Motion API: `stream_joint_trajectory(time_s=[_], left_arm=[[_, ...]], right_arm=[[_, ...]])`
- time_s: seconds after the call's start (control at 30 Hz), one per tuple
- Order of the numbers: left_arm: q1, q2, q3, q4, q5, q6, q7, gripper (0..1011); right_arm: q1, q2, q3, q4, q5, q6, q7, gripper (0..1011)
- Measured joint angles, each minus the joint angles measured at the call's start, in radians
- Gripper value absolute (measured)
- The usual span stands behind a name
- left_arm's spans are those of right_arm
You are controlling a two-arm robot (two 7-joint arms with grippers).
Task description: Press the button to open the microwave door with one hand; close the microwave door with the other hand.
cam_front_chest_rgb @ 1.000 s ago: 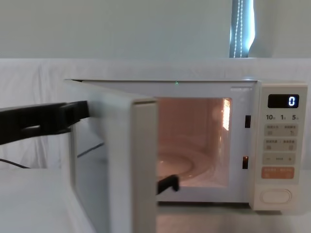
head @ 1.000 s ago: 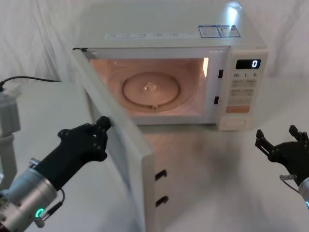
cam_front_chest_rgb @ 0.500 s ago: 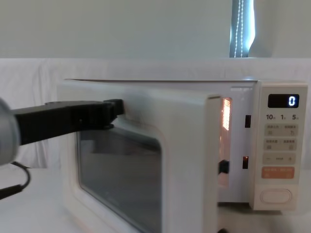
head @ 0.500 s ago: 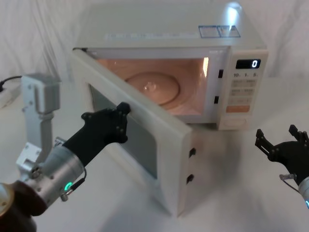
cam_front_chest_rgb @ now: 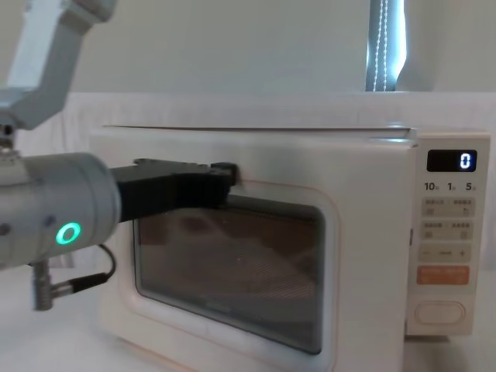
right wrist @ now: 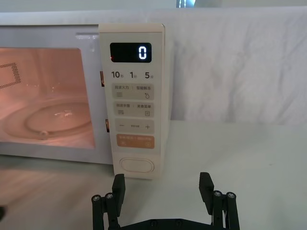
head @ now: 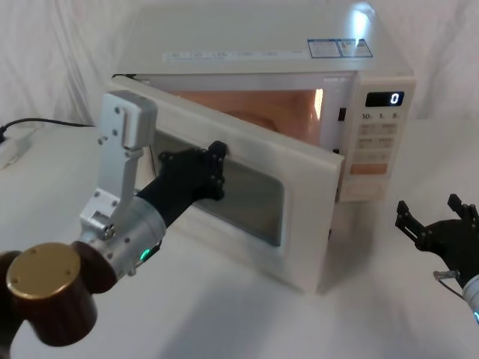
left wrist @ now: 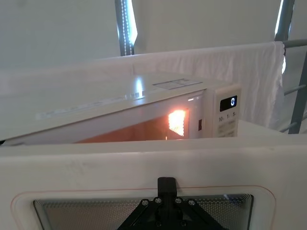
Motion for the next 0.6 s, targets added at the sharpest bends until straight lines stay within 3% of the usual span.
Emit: stream_joint_trajectory(time_s=[0.6], left_arm=[[-0.102, -0.098, 0.010, 0.139, 0.100, -0.001, 0.019, 0]], right_arm=[[0.000, 0.000, 0.000, 0.000, 0.000, 0.000, 0.000, 1000]])
